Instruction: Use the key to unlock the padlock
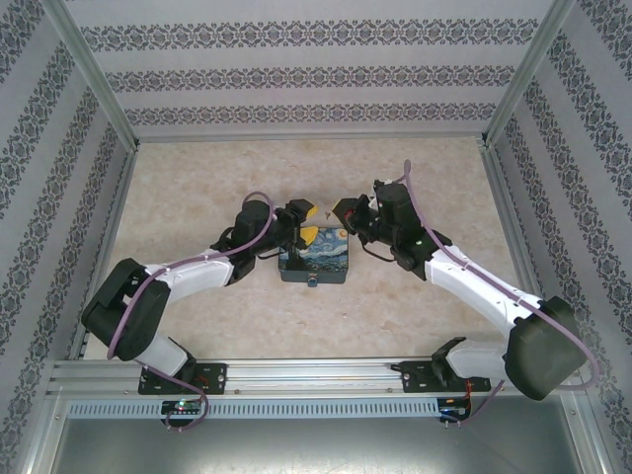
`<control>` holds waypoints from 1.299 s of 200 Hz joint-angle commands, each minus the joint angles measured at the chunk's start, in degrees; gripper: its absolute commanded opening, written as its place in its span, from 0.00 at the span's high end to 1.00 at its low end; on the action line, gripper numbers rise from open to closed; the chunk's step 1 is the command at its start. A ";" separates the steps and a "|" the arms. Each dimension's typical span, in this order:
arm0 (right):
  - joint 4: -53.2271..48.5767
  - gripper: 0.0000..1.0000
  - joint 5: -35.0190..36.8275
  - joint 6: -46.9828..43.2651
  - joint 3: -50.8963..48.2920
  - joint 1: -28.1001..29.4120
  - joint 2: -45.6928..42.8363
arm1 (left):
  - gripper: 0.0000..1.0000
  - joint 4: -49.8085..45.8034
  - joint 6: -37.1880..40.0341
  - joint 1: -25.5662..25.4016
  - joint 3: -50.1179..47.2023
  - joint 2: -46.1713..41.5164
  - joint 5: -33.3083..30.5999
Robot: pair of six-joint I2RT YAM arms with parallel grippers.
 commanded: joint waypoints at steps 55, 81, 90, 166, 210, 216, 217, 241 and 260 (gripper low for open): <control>5.36 1.00 3.61 3.99 -0.20 3.14 2.66 | 0.41 11.39 -6.39 -3.17 2.09 2.03 -6.65; 6.60 1.00 3.45 4.73 -0.49 3.88 3.90 | 0.40 12.33 -6.74 -3.48 1.92 2.21 -7.30; 6.92 1.00 3.48 4.96 -0.84 3.98 4.08 | 0.41 12.63 -6.84 -3.49 1.70 2.19 -7.53; 7.09 1.00 5.48 5.66 -4.93 2.67 1.94 | 0.52 13.18 -6.93 -3.48 -0.57 1.97 -9.07; 7.16 1.00 5.50 5.77 -5.48 2.22 1.87 | 0.55 12.66 -6.50 -3.48 -0.73 2.08 -9.25; 7.23 1.00 5.35 5.78 -5.47 2.16 1.89 | 0.56 12.58 -6.48 -3.56 -0.80 2.10 -9.26; 7.25 1.00 5.33 5.77 -5.51 2.15 1.91 | 0.56 12.57 -6.43 -3.52 -0.81 2.08 -9.26; 7.35 1.00 5.10 5.68 -5.37 1.92 1.93 | 0.56 12.30 -6.26 -3.53 -0.90 2.36 -9.23; 7.47 1.00 4.76 5.59 -5.40 1.80 1.93 | 0.55 12.28 -6.04 -3.48 -0.98 2.64 -9.00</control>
